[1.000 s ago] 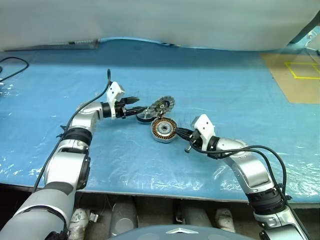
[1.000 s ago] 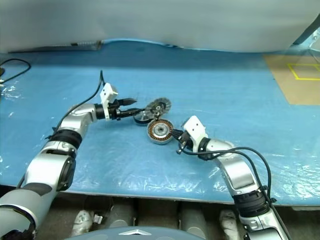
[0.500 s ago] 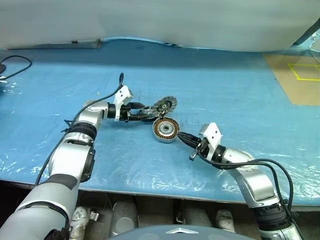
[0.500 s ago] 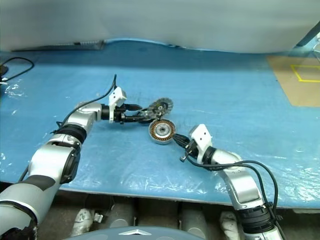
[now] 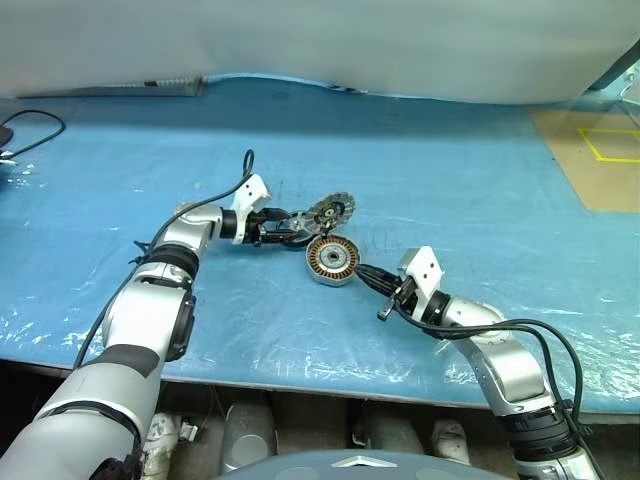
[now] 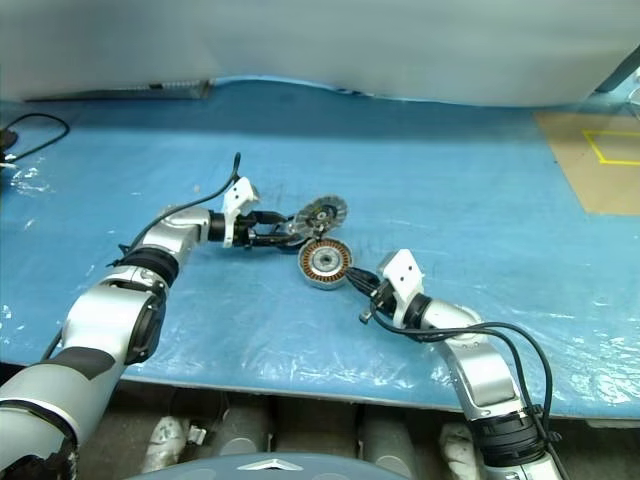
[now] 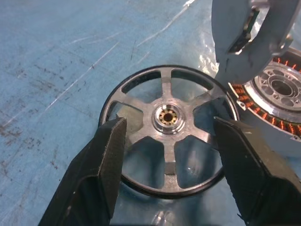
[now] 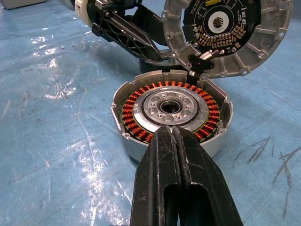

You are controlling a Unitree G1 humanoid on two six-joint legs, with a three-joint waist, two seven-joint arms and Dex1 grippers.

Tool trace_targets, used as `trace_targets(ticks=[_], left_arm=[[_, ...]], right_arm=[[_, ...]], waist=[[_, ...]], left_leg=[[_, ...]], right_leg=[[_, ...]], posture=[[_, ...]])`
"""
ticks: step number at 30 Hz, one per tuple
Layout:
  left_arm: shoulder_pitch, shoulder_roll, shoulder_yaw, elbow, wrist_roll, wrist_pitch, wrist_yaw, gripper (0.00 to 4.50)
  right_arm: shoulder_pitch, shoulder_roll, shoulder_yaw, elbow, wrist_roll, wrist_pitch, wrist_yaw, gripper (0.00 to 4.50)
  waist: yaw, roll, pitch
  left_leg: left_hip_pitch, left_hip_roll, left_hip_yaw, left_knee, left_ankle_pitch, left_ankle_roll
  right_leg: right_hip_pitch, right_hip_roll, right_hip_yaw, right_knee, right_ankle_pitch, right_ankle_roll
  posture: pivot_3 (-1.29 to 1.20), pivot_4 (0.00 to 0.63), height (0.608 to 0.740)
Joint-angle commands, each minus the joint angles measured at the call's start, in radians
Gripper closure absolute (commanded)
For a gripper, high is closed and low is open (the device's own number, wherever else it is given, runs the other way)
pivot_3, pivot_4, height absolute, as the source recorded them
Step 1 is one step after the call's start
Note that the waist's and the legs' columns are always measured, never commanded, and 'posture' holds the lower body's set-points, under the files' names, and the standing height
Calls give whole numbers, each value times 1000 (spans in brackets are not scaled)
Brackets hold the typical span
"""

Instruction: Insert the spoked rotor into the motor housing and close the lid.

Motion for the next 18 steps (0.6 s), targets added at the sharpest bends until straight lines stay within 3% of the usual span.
trace_targets(ticks=[1, 10, 13, 17, 18], left_arm=[[-22, -1, -6, 5, 24, -5, 14, 1395], [-34, -19, -24, 19, 74, -15, 74, 1395], [-33, -22, -25, 20, 76, -14, 76, 1996], [-24, -16, -31, 20, 81, -18, 66, 3173], [-22, -13, -33, 20, 82, -19, 62, 3172]], right_arm=[[-9, 5, -15, -13, 10, -22, -6, 4490], [-11, 5, -9, -13, 1, -26, -18, 4490], [-12, 4, -5, -12, -6, -26, -21, 4500], [-13, 5, -2, -11, -9, -25, -22, 4500], [-14, 6, -2, -10, -9, -25, -21, 4500]], waist=[[0, 0, 0], [1, 0, 0], [1, 0, 0], [1, 0, 0], [1, 0, 0]], left_leg=[[0, 0, 0, 0, 0, 0], [4, 0, -1, -1, 0, 0], [4, 0, -1, -1, 0, 0], [4, 0, -1, -2, 0, 0], [4, 0, -1, -2, 0, 0]], right_leg=[[0, 0, 0, 0, 0, 0], [7, 0, -1, -5, -1, -2], [8, 0, -1, -5, -1, -2], [8, 0, -1, -5, -1, -2], [8, 0, -1, -5, -1, -2]], posture=[[0, 150, 740], [0, 150, 740], [0, 150, 740], [0, 150, 740], [0, 150, 740]])
